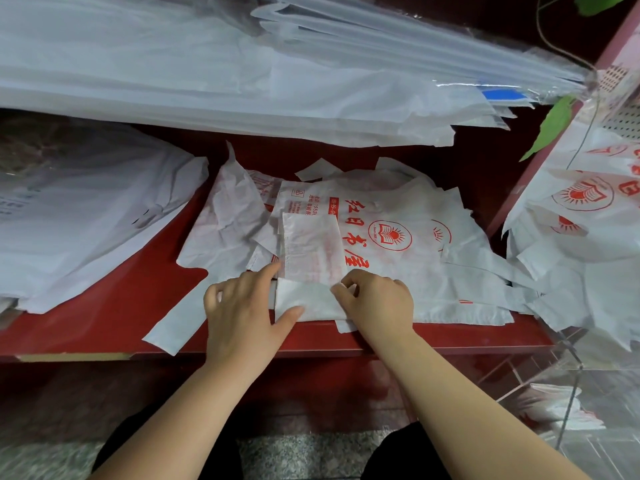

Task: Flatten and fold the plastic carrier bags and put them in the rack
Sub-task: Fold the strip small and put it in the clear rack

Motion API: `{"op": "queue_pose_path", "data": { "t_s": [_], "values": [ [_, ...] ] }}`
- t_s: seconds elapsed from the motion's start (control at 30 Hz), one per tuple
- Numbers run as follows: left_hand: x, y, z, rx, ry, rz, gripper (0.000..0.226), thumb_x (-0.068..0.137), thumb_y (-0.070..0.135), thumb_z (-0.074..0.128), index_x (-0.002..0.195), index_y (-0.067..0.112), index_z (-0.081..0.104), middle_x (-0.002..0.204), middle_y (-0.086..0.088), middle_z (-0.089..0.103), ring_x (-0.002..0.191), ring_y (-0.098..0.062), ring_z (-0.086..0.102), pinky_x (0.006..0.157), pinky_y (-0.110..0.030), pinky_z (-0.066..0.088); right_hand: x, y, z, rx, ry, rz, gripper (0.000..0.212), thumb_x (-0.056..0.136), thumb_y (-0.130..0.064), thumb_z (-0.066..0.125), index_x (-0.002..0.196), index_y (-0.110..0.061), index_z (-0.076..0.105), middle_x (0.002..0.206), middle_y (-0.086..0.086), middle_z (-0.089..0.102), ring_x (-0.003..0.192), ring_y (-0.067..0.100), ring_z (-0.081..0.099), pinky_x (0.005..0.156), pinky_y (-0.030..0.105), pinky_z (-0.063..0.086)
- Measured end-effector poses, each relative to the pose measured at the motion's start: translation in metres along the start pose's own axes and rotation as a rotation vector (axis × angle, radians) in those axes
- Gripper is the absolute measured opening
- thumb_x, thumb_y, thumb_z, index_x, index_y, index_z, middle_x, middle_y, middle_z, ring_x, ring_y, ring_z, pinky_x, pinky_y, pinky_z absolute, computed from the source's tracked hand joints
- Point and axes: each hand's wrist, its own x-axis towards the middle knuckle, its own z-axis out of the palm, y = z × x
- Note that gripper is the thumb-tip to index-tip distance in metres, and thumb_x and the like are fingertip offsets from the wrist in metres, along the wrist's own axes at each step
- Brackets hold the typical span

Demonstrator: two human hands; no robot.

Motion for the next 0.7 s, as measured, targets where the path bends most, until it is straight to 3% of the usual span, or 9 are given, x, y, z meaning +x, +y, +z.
{"op": "queue_pose_path", "data": {
  "t_s": [0.07, 0.13, 0.27, 0.37, 0.47, 0.6, 0.7],
  "values": [
    [-0.002, -0.005, 0.001, -0.039, -0.009, 0.154, 0.041, 0.072, 0.036, 0.062, 0.109, 0.02, 0.054, 0.102, -0.006, 0.064, 0.098, -0.021, 0.054, 0.088, -0.033, 0.026, 0.002, -0.001, 0.001, -0.01, 0.0, 0.005, 0.024, 0.089, -0.03, 0.052, 0.093, -0.009, 0.064, 0.08, 0.01, 0.069, 0.077, 0.03, 0.061, 0.08, 0.029, 0.04],
    [0.0, -0.007, 0.003, -0.103, -0.057, 0.297, 0.03, 0.078, 0.028, 0.047, 0.101, 0.019, 0.065, 0.11, -0.006, 0.065, 0.109, -0.02, 0.049, 0.094, -0.034, 0.027, 0.004, -0.002, 0.0, -0.059, -0.039, 0.037, 0.027, 0.089, -0.036, 0.051, 0.099, -0.011, 0.056, 0.085, 0.006, 0.068, 0.081, 0.027, 0.061, 0.073, 0.027, 0.038],
    [0.0, -0.007, 0.001, -0.011, -0.194, 0.377, 0.038, 0.079, 0.025, 0.038, 0.093, 0.019, 0.073, 0.096, 0.005, 0.072, 0.092, -0.011, 0.068, 0.089, -0.023, 0.045, 0.001, -0.001, -0.003, 0.027, 0.005, 0.05, 0.033, 0.088, -0.034, 0.053, 0.11, -0.009, 0.046, 0.069, -0.002, 0.054, 0.067, 0.023, 0.054, 0.062, 0.025, 0.031],
    [0.004, -0.008, -0.003, 0.029, -0.265, 0.354, 0.041, 0.079, 0.034, 0.037, 0.093, 0.019, 0.073, 0.098, 0.004, 0.071, 0.089, -0.011, 0.069, 0.083, -0.022, 0.039, -0.006, 0.014, -0.007, 0.176, 0.079, -0.274, 0.032, 0.077, -0.031, 0.053, 0.094, -0.005, 0.062, 0.078, 0.002, 0.062, 0.074, 0.021, 0.055, 0.067, 0.029, 0.041],
    [0.007, -0.011, -0.004, 0.089, -0.275, 0.396, 0.044, 0.078, 0.04, 0.037, 0.094, 0.021, 0.073, 0.1, 0.005, 0.071, 0.09, -0.01, 0.068, 0.085, -0.023, 0.037, -0.01, 0.027, -0.008, 0.006, -0.105, -0.537, 0.039, 0.073, -0.036, 0.05, 0.097, -0.01, 0.068, 0.107, 0.006, 0.067, 0.1, 0.019, 0.06, 0.089, 0.028, 0.044],
    [0.011, -0.011, -0.008, 0.1, -0.292, 0.392, 0.046, 0.073, 0.044, 0.039, 0.094, 0.02, 0.073, 0.096, 0.005, 0.071, 0.086, -0.012, 0.069, 0.082, -0.026, 0.042, -0.004, 0.017, -0.012, -0.157, -0.163, -0.605, 0.037, 0.068, -0.031, 0.046, 0.087, -0.009, 0.069, 0.084, 0.004, 0.072, 0.071, 0.021, 0.068, 0.066, 0.028, 0.054],
    [0.011, -0.004, -0.016, -0.053, -0.411, 0.306, 0.057, 0.072, 0.045, 0.039, 0.111, 0.015, 0.067, 0.112, 0.001, 0.066, 0.104, -0.02, 0.062, 0.093, -0.025, 0.029, 0.006, 0.005, -0.014, -0.183, -0.185, -0.589, 0.028, 0.066, -0.026, 0.038, 0.065, -0.01, 0.062, 0.059, 0.0, 0.062, 0.05, 0.024, 0.058, 0.049, 0.02, 0.044]
  ]
}}
